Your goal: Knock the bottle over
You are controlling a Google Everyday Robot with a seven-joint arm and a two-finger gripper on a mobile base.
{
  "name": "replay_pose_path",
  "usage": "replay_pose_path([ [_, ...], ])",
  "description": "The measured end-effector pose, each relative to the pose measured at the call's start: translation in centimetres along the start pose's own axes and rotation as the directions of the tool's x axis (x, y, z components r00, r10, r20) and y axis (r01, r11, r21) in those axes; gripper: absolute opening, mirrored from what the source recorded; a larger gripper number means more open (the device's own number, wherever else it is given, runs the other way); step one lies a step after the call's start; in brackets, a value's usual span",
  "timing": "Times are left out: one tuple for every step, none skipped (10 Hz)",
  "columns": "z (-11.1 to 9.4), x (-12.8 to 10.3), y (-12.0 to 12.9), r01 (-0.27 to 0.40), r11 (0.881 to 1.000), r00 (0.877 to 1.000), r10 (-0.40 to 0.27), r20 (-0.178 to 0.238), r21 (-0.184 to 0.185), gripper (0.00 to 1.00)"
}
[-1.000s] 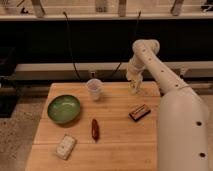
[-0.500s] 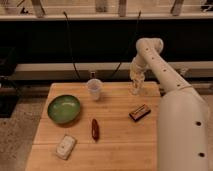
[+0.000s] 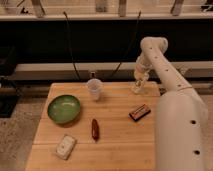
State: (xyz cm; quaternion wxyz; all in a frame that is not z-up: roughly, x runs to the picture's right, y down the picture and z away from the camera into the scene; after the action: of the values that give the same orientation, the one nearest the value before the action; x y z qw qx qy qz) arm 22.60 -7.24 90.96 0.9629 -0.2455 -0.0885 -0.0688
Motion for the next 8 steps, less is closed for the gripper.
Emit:
replay_pose_path([
  [0.0, 0.6, 0.0, -0.016, 1.000, 1.000, 0.016, -0.004, -0.001, 0.00],
  [0.0, 1.1, 0.0, -0.029, 1.000, 1.000, 0.029, -0.006, -0.002, 0.00],
  [0.1, 1.4, 0.0, -0.040, 0.999, 0.999, 0.040, -0.007, -0.003, 0.00],
  [0.2, 1.9, 0.1, -0.054, 0.999, 0.998, 0.054, -0.009, -0.004, 0.00],
  [0.3, 2.1, 0.1, -0.062, 0.998, 0.998, 0.062, -0.010, -0.004, 0.00],
  [0.4, 2.3, 0.2, -0.070, 0.998, 0.997, 0.070, -0.008, -0.005, 0.00],
  [0.5, 2.6, 0.4, -0.078, 0.997, 0.997, 0.078, -0.008, -0.008, 0.00],
  [0.3, 2.5, 0.6, -0.068, 0.998, 0.998, 0.068, -0.009, -0.006, 0.00],
])
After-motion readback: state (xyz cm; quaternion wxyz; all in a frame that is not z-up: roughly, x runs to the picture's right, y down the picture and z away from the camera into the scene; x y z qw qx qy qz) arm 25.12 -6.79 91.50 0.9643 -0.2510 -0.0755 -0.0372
